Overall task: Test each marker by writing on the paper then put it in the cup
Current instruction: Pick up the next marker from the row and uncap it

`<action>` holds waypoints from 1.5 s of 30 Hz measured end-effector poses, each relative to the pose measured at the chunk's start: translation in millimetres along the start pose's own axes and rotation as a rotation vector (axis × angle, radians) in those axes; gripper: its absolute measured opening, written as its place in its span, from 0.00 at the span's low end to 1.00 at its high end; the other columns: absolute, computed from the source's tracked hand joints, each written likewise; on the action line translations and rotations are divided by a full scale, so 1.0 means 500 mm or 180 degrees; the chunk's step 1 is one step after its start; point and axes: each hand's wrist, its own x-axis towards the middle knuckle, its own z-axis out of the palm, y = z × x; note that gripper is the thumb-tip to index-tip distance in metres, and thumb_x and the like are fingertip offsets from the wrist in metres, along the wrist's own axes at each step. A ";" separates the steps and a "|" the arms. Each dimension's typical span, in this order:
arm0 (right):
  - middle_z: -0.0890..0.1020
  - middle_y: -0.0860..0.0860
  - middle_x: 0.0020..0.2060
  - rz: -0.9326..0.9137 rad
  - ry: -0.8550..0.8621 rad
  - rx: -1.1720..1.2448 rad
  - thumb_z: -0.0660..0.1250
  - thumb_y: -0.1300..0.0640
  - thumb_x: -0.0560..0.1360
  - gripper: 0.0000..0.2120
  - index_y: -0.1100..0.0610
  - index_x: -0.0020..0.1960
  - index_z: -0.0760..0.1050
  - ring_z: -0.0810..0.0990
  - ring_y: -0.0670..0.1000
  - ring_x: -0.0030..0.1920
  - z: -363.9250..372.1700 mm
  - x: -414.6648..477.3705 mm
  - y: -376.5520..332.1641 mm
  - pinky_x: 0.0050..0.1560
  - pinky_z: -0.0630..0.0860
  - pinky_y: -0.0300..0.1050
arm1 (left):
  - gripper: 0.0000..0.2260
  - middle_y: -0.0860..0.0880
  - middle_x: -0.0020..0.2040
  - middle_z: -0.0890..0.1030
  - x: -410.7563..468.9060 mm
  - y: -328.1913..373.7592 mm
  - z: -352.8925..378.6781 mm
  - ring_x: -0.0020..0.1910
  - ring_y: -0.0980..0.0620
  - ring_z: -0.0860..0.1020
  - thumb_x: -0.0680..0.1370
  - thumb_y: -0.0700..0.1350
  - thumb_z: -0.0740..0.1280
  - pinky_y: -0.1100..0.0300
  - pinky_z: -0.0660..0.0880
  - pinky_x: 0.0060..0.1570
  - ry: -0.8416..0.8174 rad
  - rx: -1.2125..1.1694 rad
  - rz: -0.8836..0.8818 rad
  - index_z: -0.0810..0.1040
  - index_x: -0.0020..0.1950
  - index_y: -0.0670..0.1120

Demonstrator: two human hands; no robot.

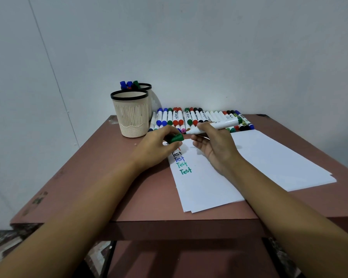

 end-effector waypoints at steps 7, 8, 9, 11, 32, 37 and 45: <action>0.79 0.51 0.32 -0.0065 -0.0197 -0.0539 0.67 0.62 0.76 0.04 0.59 0.42 0.76 0.76 0.46 0.32 -0.004 0.001 0.012 0.28 0.73 0.36 | 0.12 0.53 0.47 0.79 -0.004 0.008 0.000 0.46 0.58 0.76 0.75 0.42 0.68 0.77 0.68 0.44 -0.0009 -0.0131 0.0108 0.77 0.58 0.43; 0.78 0.50 0.30 -0.0071 -0.0202 -0.0642 0.68 0.60 0.75 0.04 0.58 0.42 0.76 0.74 0.45 0.31 -0.005 0.002 0.013 0.27 0.70 0.36 | 0.12 0.53 0.47 0.79 -0.003 0.007 0.001 0.46 0.57 0.77 0.76 0.43 0.68 0.77 0.68 0.44 -0.0028 -0.0144 0.0119 0.77 0.59 0.43; 0.76 0.48 0.29 -0.0069 -0.0194 -0.0744 0.70 0.58 0.75 0.05 0.58 0.42 0.76 0.72 0.45 0.30 -0.007 0.003 0.013 0.27 0.68 0.37 | 0.13 0.52 0.48 0.79 -0.003 0.008 0.001 0.46 0.57 0.77 0.76 0.43 0.68 0.77 0.68 0.44 -0.0037 -0.0126 0.0140 0.77 0.60 0.43; 0.72 0.48 0.26 -0.0008 -0.0188 -0.0805 0.71 0.55 0.74 0.08 0.57 0.40 0.75 0.68 0.44 0.27 -0.010 0.004 0.013 0.26 0.63 0.36 | 0.13 0.50 0.49 0.80 -0.002 0.007 0.004 0.46 0.55 0.76 0.77 0.44 0.66 0.76 0.68 0.43 -0.0023 0.0017 0.0237 0.77 0.61 0.43; 0.72 0.49 0.26 0.0439 -0.0565 -0.0249 0.67 0.56 0.76 0.08 0.58 0.39 0.74 0.69 0.43 0.24 -0.011 0.016 0.013 0.24 0.67 0.33 | 0.07 0.53 0.33 0.71 0.009 0.026 0.016 0.33 0.57 0.69 0.81 0.46 0.58 0.58 0.67 0.38 -0.0339 -0.0540 -0.0322 0.74 0.46 0.50; 0.74 0.51 0.29 0.0344 -0.0180 0.0041 0.65 0.48 0.77 0.12 0.57 0.44 0.76 0.71 0.46 0.29 -0.005 0.011 -0.001 0.29 0.70 0.37 | 0.04 0.55 0.34 0.74 0.014 0.036 -0.004 0.28 0.65 0.72 0.78 0.42 0.64 0.71 0.68 0.33 0.0121 -0.1358 -0.0763 0.78 0.50 0.45; 0.78 0.53 0.39 -0.0913 0.0454 -0.2398 0.53 0.49 0.82 0.17 0.57 0.49 0.77 0.75 0.53 0.43 -0.029 0.016 0.017 0.44 0.71 0.46 | 0.04 0.54 0.38 0.77 0.058 0.057 -0.107 0.33 0.61 0.74 0.77 0.45 0.66 0.69 0.71 0.34 0.0669 -0.0577 -0.0601 0.77 0.50 0.47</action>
